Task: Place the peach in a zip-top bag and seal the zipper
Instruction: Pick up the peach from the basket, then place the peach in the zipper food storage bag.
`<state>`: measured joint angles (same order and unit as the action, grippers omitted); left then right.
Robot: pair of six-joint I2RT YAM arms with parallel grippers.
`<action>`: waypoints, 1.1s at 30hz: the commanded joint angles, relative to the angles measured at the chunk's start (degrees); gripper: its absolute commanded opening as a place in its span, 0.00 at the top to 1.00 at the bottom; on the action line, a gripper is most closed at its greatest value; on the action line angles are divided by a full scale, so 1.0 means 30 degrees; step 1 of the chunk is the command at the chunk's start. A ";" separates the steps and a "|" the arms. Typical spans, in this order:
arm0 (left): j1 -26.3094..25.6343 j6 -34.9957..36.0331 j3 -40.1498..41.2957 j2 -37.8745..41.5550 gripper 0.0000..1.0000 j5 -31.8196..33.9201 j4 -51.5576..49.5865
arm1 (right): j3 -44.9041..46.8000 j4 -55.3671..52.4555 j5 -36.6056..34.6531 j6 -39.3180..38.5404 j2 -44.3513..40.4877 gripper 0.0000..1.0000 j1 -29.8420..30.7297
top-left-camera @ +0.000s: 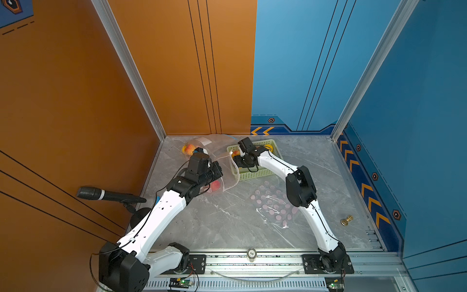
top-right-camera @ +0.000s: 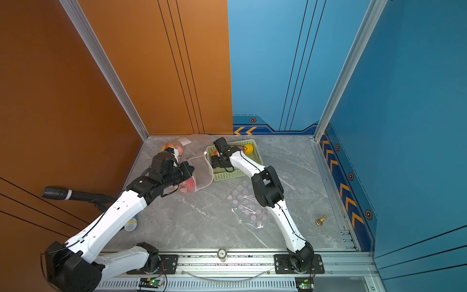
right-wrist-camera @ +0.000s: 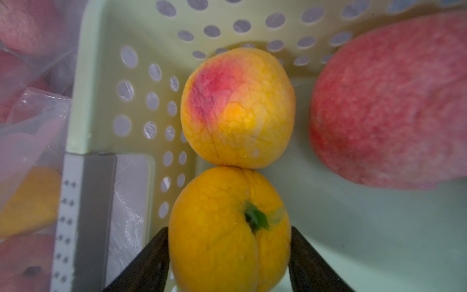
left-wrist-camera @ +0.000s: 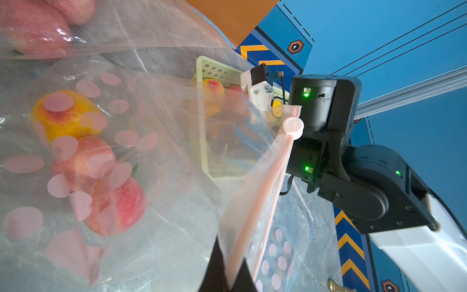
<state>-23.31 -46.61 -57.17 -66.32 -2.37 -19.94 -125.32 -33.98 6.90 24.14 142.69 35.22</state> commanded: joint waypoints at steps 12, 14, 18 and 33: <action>-0.0169 -0.0094 0.0103 0.0026 1.00 -0.0117 0.0159 | 0.2142 -0.0122 -0.0942 -0.0395 -0.2679 0.60 -0.0055; -0.0177 0.0005 -0.0033 -0.0069 1.00 -0.0166 0.0145 | 0.3628 0.0569 -0.1117 -0.0375 -0.4144 0.61 -0.0027; -0.0173 0.0017 -0.0105 -0.0152 1.00 -0.0171 0.0203 | 0.6528 0.1585 -0.1531 -0.0341 -0.7486 0.62 0.0114; -0.0177 0.0126 -0.0485 -0.0795 1.00 -0.0417 0.0434 | 1.0905 0.1753 -0.3640 -0.1366 -1.5126 0.61 0.4344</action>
<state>-23.64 -46.57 -57.21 -68.36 -3.05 -19.90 -93.76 -27.97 -1.28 21.63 97.73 46.72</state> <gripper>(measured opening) 0.050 0.489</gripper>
